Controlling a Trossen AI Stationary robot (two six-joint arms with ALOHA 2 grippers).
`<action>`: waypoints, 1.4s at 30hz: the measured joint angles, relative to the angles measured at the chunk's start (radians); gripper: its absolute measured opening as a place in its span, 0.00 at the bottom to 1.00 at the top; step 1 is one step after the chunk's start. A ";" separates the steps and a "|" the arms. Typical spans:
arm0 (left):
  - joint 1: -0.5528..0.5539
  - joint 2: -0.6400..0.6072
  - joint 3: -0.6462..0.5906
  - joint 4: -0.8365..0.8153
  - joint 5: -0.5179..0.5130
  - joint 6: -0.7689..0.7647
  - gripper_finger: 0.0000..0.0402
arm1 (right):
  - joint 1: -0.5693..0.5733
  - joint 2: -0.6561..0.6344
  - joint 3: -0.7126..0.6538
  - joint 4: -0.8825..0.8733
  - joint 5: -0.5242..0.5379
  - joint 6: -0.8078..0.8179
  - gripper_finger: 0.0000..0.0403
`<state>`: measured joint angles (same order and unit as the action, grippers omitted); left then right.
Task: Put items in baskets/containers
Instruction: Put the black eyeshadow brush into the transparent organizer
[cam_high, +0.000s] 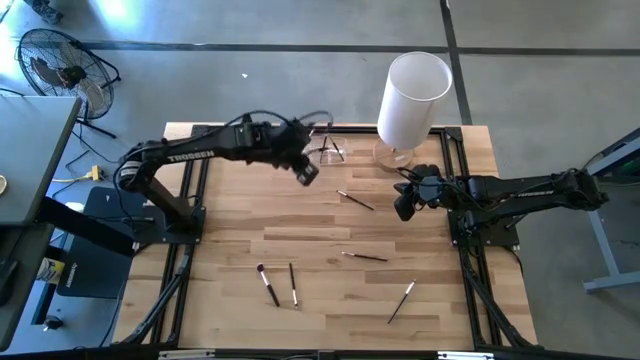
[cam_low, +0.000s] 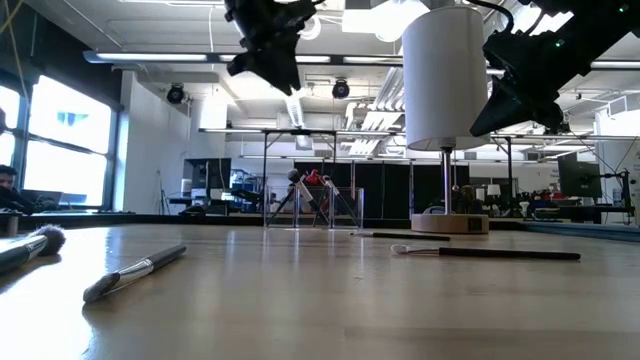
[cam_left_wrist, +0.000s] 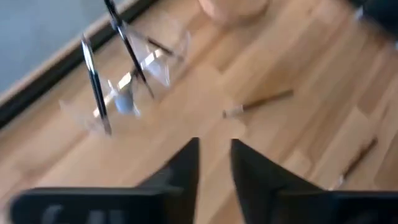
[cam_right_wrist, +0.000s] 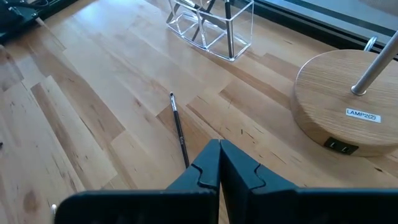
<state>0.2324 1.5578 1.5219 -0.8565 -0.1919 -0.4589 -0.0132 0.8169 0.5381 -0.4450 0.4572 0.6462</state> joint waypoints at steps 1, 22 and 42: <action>-0.019 0.000 0.000 -0.022 -0.004 -0.010 0.14 | 0.000 0.000 0.000 0.000 0.000 0.000 0.00; -0.239 -0.581 -0.752 0.622 0.074 0.169 0.00 | 0.001 0.011 0.001 0.086 -0.095 0.108 0.00; -0.239 -0.903 -0.890 0.497 0.210 0.357 0.00 | 0.344 0.684 0.694 -0.676 -0.159 0.912 0.00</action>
<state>-0.0067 0.6552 0.6315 -0.3593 0.0181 -0.1019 0.3310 1.5010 1.2319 -1.1215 0.2984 1.5578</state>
